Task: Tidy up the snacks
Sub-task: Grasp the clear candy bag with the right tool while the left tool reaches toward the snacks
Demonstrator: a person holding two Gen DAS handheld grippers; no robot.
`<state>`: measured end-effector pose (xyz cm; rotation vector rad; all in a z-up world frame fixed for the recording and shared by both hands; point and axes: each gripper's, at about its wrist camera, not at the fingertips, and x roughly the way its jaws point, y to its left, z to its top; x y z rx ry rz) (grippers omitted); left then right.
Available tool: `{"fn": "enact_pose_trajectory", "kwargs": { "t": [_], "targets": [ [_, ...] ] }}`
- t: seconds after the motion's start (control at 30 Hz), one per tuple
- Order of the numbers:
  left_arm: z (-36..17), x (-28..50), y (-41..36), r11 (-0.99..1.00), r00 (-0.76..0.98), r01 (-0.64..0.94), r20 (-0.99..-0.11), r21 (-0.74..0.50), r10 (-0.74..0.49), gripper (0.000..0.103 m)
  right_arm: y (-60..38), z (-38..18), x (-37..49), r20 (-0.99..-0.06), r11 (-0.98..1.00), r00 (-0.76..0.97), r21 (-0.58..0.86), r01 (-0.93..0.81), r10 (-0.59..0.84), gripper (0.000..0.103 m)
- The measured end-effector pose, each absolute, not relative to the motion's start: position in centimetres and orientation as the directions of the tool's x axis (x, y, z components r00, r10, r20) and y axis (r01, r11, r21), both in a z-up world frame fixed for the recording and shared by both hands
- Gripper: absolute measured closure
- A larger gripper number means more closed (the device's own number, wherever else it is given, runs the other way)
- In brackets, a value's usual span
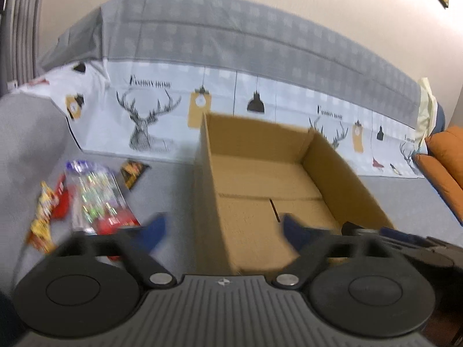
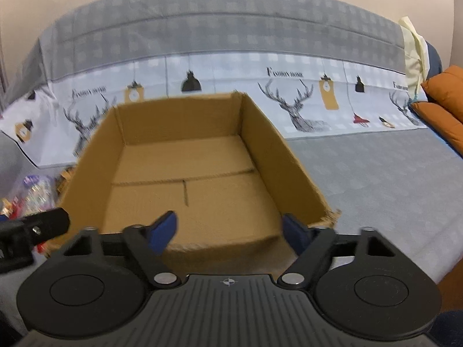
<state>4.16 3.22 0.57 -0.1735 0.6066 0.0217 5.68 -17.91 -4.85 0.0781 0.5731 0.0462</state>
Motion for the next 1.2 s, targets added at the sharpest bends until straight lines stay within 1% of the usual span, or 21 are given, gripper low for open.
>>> {"fn": "enact_pose_trajectory", "kwargs": {
  "t": [0.03,0.07,0.1,0.2,0.33,0.43,0.5,0.57,0.6,0.63,0.7,0.73,0.8,0.83,0.87,0.9,0.93,0.97,1.0,1.1,1.2],
  "targets": [
    [1.3,4.4,4.0,0.987,0.826,-0.065,-0.564,-0.145,-0.028,0.064,-17.6,-4.7,5.5,-0.51,0.998,0.859,0.046,-0.033,0.052,0.042],
    [2.2,4.7,5.1,0.989,0.834,-0.062,-0.552,-0.135,-0.023,0.083,-17.1,-4.5,5.3,-0.495,0.997,0.865,0.064,-0.052,0.077,0.047],
    [2.9,4.8,5.9,0.99,0.843,-0.061,-0.537,-0.126,-0.017,0.088,-16.5,-4.3,5.0,-0.475,0.993,0.873,0.087,-0.082,0.114,0.051],
    [4.6,5.4,9.3,0.995,0.873,-0.066,-0.488,-0.081,0.019,0.088,-14.4,-3.1,4.2,-0.407,0.971,0.883,0.145,-0.19,0.234,0.053],
    [4.0,6.1,15.2,0.982,0.875,-0.156,-0.476,-0.102,0.09,0.088,-10.5,-2.6,2.9,-0.371,0.936,0.86,0.119,-0.331,0.351,0.053],
    [0.6,5.8,19.0,0.946,0.842,-0.29,-0.508,-0.143,0.181,0.088,-7.1,-2.9,2.1,-0.366,0.898,0.825,0.079,-0.433,0.43,0.053],
    [-2.3,5.4,20.4,0.908,0.803,-0.377,-0.553,-0.18,0.224,0.088,-5.2,-3.1,1.8,-0.375,0.872,0.797,0.074,-0.483,0.473,0.053],
    [-5.2,4.8,21.2,0.865,0.768,-0.442,-0.598,-0.238,0.228,0.088,-3.0,-4.0,2.3,-0.399,0.851,0.768,0.065,-0.521,0.501,0.053],
    [-6.0,4.8,21.7,0.827,0.752,-0.471,-0.631,-0.308,0.194,0.088,-2.1,-4.3,2.6,-0.407,0.844,0.759,0.06,-0.534,0.509,0.053],
    [-6.4,4.6,22.1,0.806,0.764,-0.477,-0.619,-0.351,0.182,0.088,-1.1,-4.5,2.9,-0.418,0.833,0.744,0.063,-0.549,0.522,0.052],
    [-6.9,4.8,22.1,0.804,0.746,-0.521,-0.611,-0.287,0.265,0.085,0.2,-4.7,3.9,-0.44,0.825,0.724,0.075,-0.56,0.532,0.042],
    [-7.3,5.0,22.4,0.794,0.73,-0.54,-0.624,-0.28,0.277,0.085,1.1,-4.6,4.5,-0.45,0.822,0.715,0.086,-0.563,0.536,0.039],
    [-8.2,5.7,23.4,0.765,0.713,-0.563,-0.653,-0.314,0.256,0.082,2.8,-5.0,6.2,-0.474,0.821,0.7,0.095,-0.563,0.535,0.025],
    [-8.6,5.6,24.0,0.755,0.702,-0.576,-0.662,-0.313,0.262,0.081,3.5,-5.1,7.2,-0.489,0.82,0.69,0.099,-0.563,0.533,0.021],
    [-8.8,5.7,24.4,0.745,0.696,-0.588,-0.667,-0.316,0.266,0.077,4.6,-5.6,8.4,-0.501,0.822,0.687,0.092,-0.562,0.526,0.015],
    [-8.9,5.7,24.7,0.738,0.695,-0.593,-0.668,-0.322,0.267,0.069,5.8,-6.0,9.6,-0.485,0.837,0.706,0.112,-0.536,0.517,0.012],
    [-9.1,5.6,24.9,0.731,0.691,-0.6,-0.67,-0.324,0.271,0.064,7.0,-6.2,11.2,-0.498,0.851,0.711,0.113,-0.513,0.496,0.009],
    [-9.3,5.5,25.2,0.72,0.685,-0.614,-0.673,-0.325,0.28,0.056,8.0,-6.8,12.6,-0.518,0.856,0.705,0.114,-0.505,0.485,0.002],
    [-9.4,5.4,25.5,0.711,0.679,-0.623,-0.677,-0.327,0.283,0.054,9.2,-7.4,13.9,-0.553,0.862,0.689,0.116,-0.493,0.469,0.0],
    [-10.2,6.0,26.0,0.69,0.667,-0.637,-0.696,-0.345,0.268,0.054,11.8,-9.7,18.1,-0.667,0.874,0.613,0.124,-0.471,0.425,0.0],
    [-10.6,6.0,26.4,0.677,0.663,-0.642,-0.703,-0.359,0.256,0.054,14.2,-12.4,20.5,-0.758,0.87,0.54,0.072,-0.488,0.366,0.0]
  ]
}}
